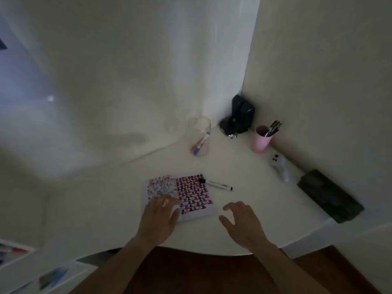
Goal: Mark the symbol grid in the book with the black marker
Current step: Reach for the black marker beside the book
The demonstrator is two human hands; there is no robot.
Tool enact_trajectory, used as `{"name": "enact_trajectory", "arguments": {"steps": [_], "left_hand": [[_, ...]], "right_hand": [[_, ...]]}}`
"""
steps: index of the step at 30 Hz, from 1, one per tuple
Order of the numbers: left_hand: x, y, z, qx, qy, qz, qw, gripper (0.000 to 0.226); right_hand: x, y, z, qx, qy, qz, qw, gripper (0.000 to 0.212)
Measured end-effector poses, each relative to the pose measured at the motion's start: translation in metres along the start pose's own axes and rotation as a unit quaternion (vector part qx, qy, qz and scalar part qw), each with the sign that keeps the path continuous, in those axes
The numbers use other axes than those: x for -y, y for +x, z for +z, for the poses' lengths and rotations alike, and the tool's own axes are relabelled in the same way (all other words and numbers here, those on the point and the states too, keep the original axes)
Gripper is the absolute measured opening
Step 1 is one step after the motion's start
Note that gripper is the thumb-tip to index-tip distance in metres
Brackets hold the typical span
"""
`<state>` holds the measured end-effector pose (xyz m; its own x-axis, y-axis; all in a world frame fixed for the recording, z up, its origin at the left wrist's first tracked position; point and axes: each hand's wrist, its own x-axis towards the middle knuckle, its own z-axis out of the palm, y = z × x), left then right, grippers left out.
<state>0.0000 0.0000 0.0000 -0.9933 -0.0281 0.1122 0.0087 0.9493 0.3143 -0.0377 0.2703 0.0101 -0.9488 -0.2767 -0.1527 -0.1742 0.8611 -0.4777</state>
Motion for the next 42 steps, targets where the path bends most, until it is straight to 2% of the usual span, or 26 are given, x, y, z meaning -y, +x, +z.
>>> {"name": "enact_trajectory", "arguments": {"steps": [1, 7, 14, 18, 22, 29, 38, 42], "left_hand": [[0.002, 0.004, 0.012, 0.005, -0.003, 0.005, 1.0, 0.038], [0.017, 0.022, 0.088, -0.07, 0.021, 0.023, 0.997, 0.037], [0.025, 0.018, 0.132, -0.148, 0.052, 0.041, 0.987, 0.035], [0.026, 0.015, 0.134, -0.17, 0.069, 0.053, 0.982, 0.036], [0.027, 0.012, 0.137, -0.179, 0.071, 0.055, 0.98, 0.039], [0.021, 0.003, 0.128, -0.161, 0.06, 0.042, 0.984, 0.045], [0.032, 0.015, 0.14, -0.196, 0.073, 0.072, 0.975, 0.033], [0.034, 0.021, 0.139, -0.189, 0.067, 0.075, 0.977, 0.035]], "right_hand": [[-0.009, 0.006, 0.013, -0.011, -0.002, -0.012, 1.0, 0.04], [-0.056, 0.041, 0.082, -0.103, -0.021, -0.05, 0.993, 0.051], [-0.077, 0.048, 0.118, -0.208, -0.065, -0.08, 0.973, 0.049], [-0.076, 0.043, 0.121, -0.214, -0.096, -0.094, 0.968, 0.053], [-0.072, 0.037, 0.122, -0.211, -0.1, -0.087, 0.969, 0.041], [-0.06, 0.022, 0.116, -0.203, -0.072, -0.067, 0.974, 0.04], [-0.065, 0.047, 0.11, -0.206, -0.077, -0.053, 0.974, 0.039], [-0.047, 0.087, 0.092, -0.263, -0.022, -0.074, 0.962, 0.038]]}}
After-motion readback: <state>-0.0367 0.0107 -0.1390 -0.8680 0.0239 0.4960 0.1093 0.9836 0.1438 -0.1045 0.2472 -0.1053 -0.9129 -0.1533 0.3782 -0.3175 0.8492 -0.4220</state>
